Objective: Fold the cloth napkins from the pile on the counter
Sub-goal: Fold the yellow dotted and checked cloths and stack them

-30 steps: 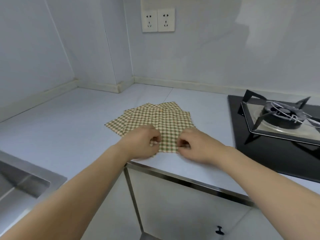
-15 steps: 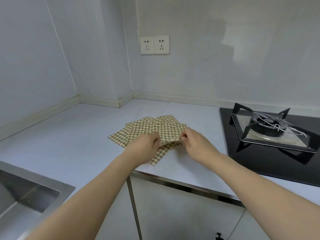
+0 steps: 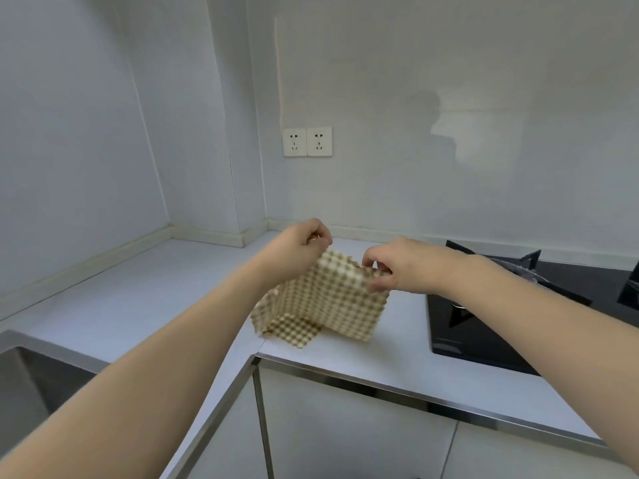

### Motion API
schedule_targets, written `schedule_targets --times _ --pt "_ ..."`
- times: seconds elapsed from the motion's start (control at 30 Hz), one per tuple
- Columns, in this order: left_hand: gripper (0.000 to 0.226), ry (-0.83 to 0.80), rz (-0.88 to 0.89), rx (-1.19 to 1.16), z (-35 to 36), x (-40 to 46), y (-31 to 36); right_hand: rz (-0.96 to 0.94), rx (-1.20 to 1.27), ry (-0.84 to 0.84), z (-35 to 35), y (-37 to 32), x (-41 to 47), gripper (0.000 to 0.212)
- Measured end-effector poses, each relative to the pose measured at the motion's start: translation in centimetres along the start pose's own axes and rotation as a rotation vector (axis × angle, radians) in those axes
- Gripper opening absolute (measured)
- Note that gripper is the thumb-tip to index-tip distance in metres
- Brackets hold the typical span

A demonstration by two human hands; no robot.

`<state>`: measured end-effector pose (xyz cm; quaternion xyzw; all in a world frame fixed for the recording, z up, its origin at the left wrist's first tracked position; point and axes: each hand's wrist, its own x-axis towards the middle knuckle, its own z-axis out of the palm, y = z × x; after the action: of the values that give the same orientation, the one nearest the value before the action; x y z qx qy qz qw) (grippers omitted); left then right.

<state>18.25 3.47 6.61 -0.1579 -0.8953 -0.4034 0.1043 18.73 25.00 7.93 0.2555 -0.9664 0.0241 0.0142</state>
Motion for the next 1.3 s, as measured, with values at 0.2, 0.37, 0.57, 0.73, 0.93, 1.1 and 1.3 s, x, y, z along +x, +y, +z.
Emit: schedule_targets --times 0.2,0.37,0.57,0.73,0.93,1.1,1.3 --pt "0.015 -0.091 -0.033 -0.057 -2.4 -2.5 4.8 0.088 0.421 0.222 -4.1 0.4 -5.4 0.015" --pt "0.013 -0.130 -0.006 0.012 -4.0 -3.1 7.1 0.089 0.812 0.231 -6.3 0.8 -8.9 0.025" --pt "0.016 -0.192 -0.023 0.086 -4.0 -2.5 7.2 0.203 0.756 0.318 -5.9 3.5 -9.4 0.028" --pt "0.015 -0.156 -0.069 0.110 -3.4 -1.0 5.6 0.278 0.555 0.205 -4.6 5.5 -8.0 0.010" --pt "0.007 -0.089 -0.083 0.127 -0.8 1.1 0.2 0.327 0.174 0.123 -0.8 6.8 -4.1 0.013" --pt "0.011 0.087 -0.058 0.157 1.4 2.9 -2.8 0.349 -0.164 0.219 2.8 8.0 -1.1 0.013" --pt "0.012 0.053 0.503 0.642 4.3 -0.6 -9.0 0.264 -0.126 0.192 9.7 7.3 -1.8 0.016"
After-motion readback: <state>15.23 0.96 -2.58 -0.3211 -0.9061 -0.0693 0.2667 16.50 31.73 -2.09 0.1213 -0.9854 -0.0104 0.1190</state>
